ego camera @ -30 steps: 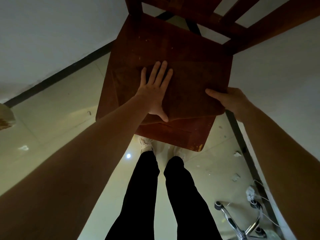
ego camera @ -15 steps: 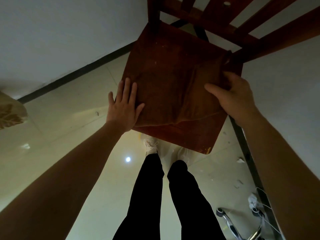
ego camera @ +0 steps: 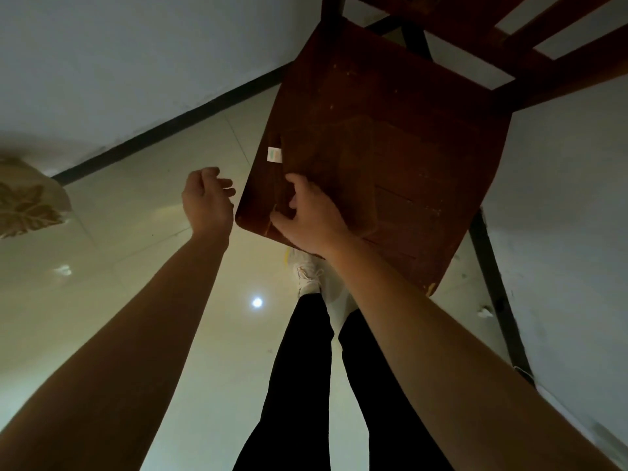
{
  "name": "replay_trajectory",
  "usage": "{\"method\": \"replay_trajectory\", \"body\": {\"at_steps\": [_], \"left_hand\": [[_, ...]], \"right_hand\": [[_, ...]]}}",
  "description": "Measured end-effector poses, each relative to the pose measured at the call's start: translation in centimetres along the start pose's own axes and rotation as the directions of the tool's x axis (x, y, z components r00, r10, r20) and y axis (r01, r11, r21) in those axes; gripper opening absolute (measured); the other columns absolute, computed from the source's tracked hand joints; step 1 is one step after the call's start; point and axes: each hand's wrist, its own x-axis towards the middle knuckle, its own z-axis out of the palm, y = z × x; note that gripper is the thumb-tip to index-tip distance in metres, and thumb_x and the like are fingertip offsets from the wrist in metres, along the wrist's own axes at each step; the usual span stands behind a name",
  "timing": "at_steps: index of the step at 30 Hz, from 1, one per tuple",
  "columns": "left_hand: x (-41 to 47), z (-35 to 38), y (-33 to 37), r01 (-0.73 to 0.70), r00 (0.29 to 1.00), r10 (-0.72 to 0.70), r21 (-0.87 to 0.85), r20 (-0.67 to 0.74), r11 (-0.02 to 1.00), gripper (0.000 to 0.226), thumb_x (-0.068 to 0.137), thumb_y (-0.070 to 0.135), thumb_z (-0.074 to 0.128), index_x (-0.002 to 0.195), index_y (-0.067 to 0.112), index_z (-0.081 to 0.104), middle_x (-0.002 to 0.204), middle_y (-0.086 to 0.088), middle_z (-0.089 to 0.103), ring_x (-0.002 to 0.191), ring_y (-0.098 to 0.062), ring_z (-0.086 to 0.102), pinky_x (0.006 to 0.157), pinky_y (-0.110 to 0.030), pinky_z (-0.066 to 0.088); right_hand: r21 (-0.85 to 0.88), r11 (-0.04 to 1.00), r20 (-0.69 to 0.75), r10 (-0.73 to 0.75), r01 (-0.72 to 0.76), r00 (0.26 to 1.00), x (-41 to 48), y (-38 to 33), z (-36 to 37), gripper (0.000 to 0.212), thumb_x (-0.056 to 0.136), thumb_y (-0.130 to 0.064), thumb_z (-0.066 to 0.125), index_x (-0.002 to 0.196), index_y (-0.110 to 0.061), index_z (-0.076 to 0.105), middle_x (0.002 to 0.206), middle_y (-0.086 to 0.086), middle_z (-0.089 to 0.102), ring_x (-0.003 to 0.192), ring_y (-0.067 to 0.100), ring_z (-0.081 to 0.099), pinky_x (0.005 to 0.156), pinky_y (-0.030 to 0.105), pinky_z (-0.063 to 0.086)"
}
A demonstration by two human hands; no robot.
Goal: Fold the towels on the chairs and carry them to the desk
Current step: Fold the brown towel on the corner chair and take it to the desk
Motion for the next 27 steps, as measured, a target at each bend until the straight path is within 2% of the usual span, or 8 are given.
{"method": "replay_trajectory", "body": {"at_steps": [3, 6, 9, 11, 12, 16, 23, 27], "left_hand": [[0.0, -0.1, -0.5, -0.047, 0.998, 0.043, 0.076, 0.045, 0.996, 0.025, 0.102, 0.024, 0.04, 0.113, 0.012, 0.06, 0.098, -0.007, 0.068, 0.089, -0.021, 0.067, 0.074, -0.034, 0.055], [-0.8, 1.1, -0.6, -0.225, 0.973, 0.206, 0.243, 0.105, 0.943, 0.023, 0.1, 0.025, 0.044, 0.109, 0.013, 0.062, 0.101, -0.005, 0.066, 0.091, -0.019, 0.064, 0.082, -0.035, 0.055], [-2.0, 3.0, -0.2, -0.628, 0.772, 0.579, 0.458, 0.261, 0.63, 0.025, 0.097, 0.023, 0.048, 0.111, 0.01, 0.063, 0.113, -0.01, 0.06, 0.101, -0.022, 0.057, 0.082, -0.027, 0.045], [-2.1, 4.5, 0.3, -0.751, 0.64, 0.664, 0.499, 0.386, 0.433, 0.03, 0.096, 0.028, 0.048, 0.119, 0.012, 0.061, 0.122, -0.013, 0.056, 0.11, -0.027, 0.053, 0.088, -0.032, 0.045], [-1.9, 5.2, 0.6, -0.758, 0.632, 0.655, 0.506, 0.414, 0.411, 0.033, 0.097, 0.031, 0.048, 0.123, 0.014, 0.058, 0.127, -0.012, 0.054, 0.114, -0.027, 0.052, 0.092, -0.034, 0.045], [-0.9, 6.9, 2.5, -0.651, 0.756, 0.543, 0.499, 0.365, 0.572, 0.038, 0.097, 0.034, 0.053, 0.132, 0.02, 0.053, 0.132, -0.005, 0.053, 0.118, -0.022, 0.051, 0.094, -0.028, 0.041], [-0.7, 5.3, 3.5, -0.649, 0.755, 0.581, 0.476, 0.305, 0.594, 0.028, 0.089, 0.011, 0.052, 0.116, 0.013, 0.06, 0.11, -0.006, 0.06, 0.097, -0.019, 0.057, 0.08, -0.02, 0.037], [0.4, 4.7, 3.2, -0.487, 0.873, 0.416, 0.484, 0.255, 0.727, 0.027, 0.095, 0.026, 0.059, 0.119, 0.014, 0.059, 0.114, -0.006, 0.061, 0.097, -0.017, 0.06, 0.08, -0.019, 0.037]], "right_hand": [[0.263, 0.964, -0.019, -0.027, 0.031, 0.999, -1.6, 1.8, -2.1, 0.048, 0.097, -0.025, 0.06, 0.143, -0.018, 0.049, 0.123, 0.001, 0.063, 0.1, 0.008, 0.063, 0.087, 0.024, 0.055], [0.144, 0.984, -0.33, -0.05, 0.103, 0.942, -3.2, 4.6, -4.4, 0.026, 0.101, -0.021, 0.055, 0.125, -0.02, 0.064, 0.109, -0.004, 0.065, 0.083, -0.001, 0.062, 0.07, 0.013, 0.05], [-0.064, 0.996, -0.544, -0.089, 0.065, 0.834, -3.4, 7.6, -6.0, 0.021, 0.1, -0.025, 0.055, 0.118, -0.023, 0.066, 0.114, -0.003, 0.058, 0.077, -0.001, 0.057, 0.066, 0.014, 0.05], [-0.205, 0.976, -0.533, -0.172, 0.071, 0.829, -3.1, 9.4, -6.5, 0.024, 0.101, -0.028, 0.054, 0.121, -0.023, 0.064, 0.119, 0.002, 0.055, 0.086, 0.007, 0.06, 0.068, 0.022, 0.055], [-0.258, 0.963, -0.503, -0.207, 0.082, 0.839, -3.0, 9.9, -6.5, 0.027, 0.101, -0.03, 0.054, 0.125, -0.022, 0.062, 0.12, 0.005, 0.055, 0.089, 0.012, 0.062, 0.068, 0.025, 0.056], [-0.348, 0.936, -0.366, -0.184, 0.049, 0.912, -2.4, 10.4, -5.5, 0.039, 0.102, -0.035, 0.051, 0.139, -0.022, 0.052, 0.123, 0.011, 0.053, 0.093, 0.024, 0.064, 0.069, 0.036, 0.058], [-0.52, 0.854, -0.32, -0.202, 0.006, 0.926, -1.8, 10.0, -5.3, 0.038, 0.102, -0.038, 0.047, 0.136, -0.022, 0.049, 0.121, 0.014, 0.053, 0.09, 0.027, 0.063, 0.06, 0.033, 0.053], [-0.572, 0.819, -0.247, -0.227, 0.047, 0.942, -1.7, 9.5, -6.0, 0.036, 0.101, -0.04, 0.045, 0.132, -0.023, 0.049, 0.12, 0.012, 0.051, 0.092, 0.026, 0.061, 0.064, 0.038, 0.056]]}}
